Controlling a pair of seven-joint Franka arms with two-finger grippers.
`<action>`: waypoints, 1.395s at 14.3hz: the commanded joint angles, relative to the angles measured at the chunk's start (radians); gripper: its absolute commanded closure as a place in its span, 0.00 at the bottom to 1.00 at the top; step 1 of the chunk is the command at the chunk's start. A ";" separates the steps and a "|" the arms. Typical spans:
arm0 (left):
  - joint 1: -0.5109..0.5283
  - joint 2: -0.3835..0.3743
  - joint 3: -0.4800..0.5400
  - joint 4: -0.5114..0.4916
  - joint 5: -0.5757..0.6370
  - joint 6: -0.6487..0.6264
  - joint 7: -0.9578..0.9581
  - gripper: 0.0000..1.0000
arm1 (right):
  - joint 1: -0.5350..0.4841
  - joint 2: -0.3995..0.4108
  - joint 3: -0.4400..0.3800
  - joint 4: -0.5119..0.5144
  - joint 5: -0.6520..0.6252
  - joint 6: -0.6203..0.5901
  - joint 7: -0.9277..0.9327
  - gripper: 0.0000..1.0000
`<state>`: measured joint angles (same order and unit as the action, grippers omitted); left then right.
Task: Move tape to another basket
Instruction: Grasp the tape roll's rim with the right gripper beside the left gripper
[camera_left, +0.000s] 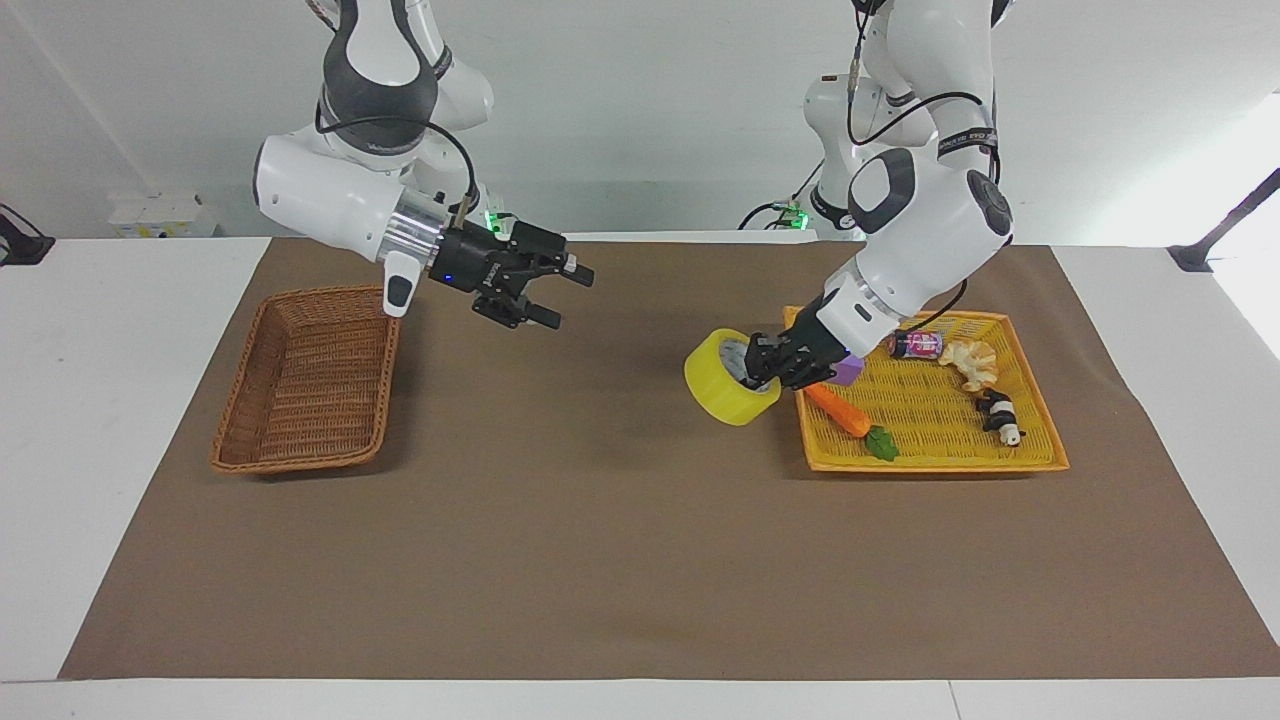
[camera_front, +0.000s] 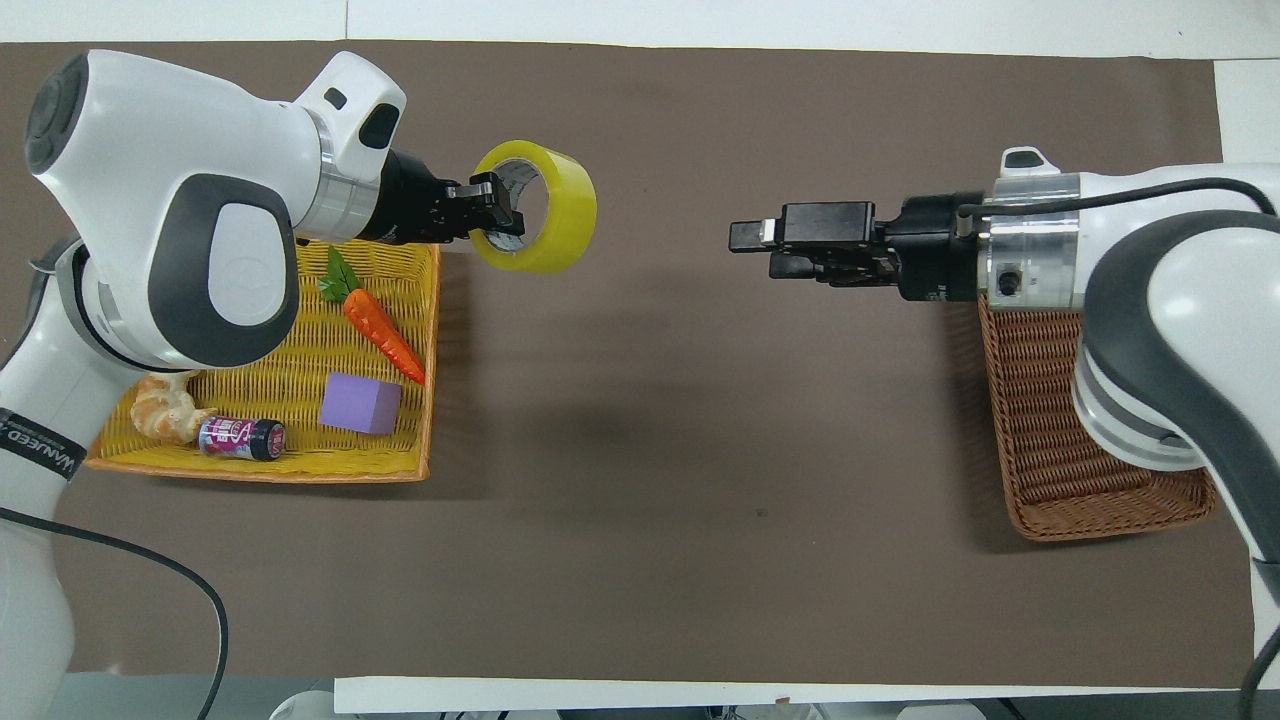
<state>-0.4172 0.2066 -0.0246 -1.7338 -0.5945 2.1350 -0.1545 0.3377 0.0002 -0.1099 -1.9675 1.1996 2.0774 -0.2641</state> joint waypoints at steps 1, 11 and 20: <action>-0.015 0.001 0.009 0.017 -0.008 -0.007 -0.002 1.00 | 0.082 0.049 -0.002 0.004 0.069 0.119 -0.044 0.01; -0.043 0.001 0.006 0.019 -0.008 0.013 0.001 1.00 | 0.187 0.185 -0.002 0.148 0.112 0.253 0.123 0.01; -0.057 0.001 0.005 0.023 -0.010 0.014 -0.010 1.00 | 0.193 0.202 -0.002 0.164 0.098 0.251 0.106 0.17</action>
<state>-0.4633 0.2066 -0.0272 -1.7305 -0.5945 2.1444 -0.1544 0.5278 0.1925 -0.1099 -1.8183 1.3024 2.3228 -0.1497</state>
